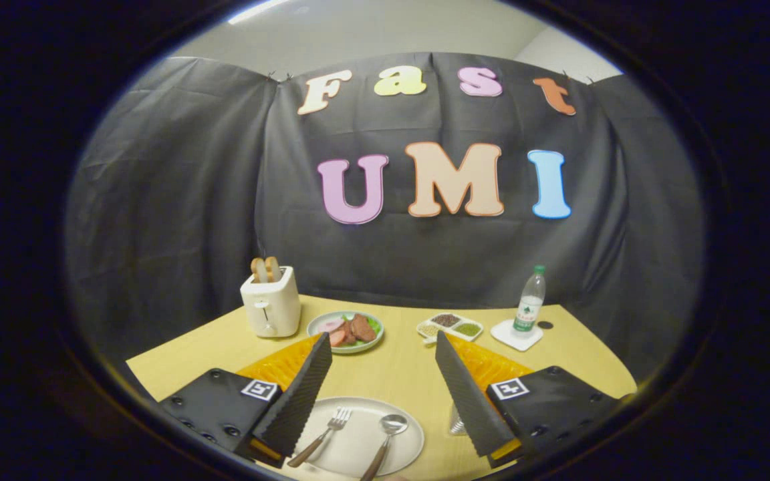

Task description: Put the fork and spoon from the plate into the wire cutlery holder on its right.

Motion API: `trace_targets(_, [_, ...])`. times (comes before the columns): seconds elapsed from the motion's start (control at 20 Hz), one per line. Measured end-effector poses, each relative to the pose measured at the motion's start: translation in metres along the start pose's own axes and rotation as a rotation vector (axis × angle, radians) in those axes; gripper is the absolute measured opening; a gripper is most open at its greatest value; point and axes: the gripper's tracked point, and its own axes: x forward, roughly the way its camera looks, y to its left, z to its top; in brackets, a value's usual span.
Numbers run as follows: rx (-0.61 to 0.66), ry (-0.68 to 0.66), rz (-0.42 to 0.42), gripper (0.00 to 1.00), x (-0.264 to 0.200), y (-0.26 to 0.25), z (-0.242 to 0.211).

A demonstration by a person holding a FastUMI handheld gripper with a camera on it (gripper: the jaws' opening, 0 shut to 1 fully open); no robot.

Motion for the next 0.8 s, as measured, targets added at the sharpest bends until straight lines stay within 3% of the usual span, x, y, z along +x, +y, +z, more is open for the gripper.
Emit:
trace_targets(0.35, [-0.007, 0.156, -0.033, 0.99, 0.003, -0.004, -0.053])
trace_targets(0.8, [-0.026, 0.396, -0.016, 0.99, 0.021, -0.005, -0.142])
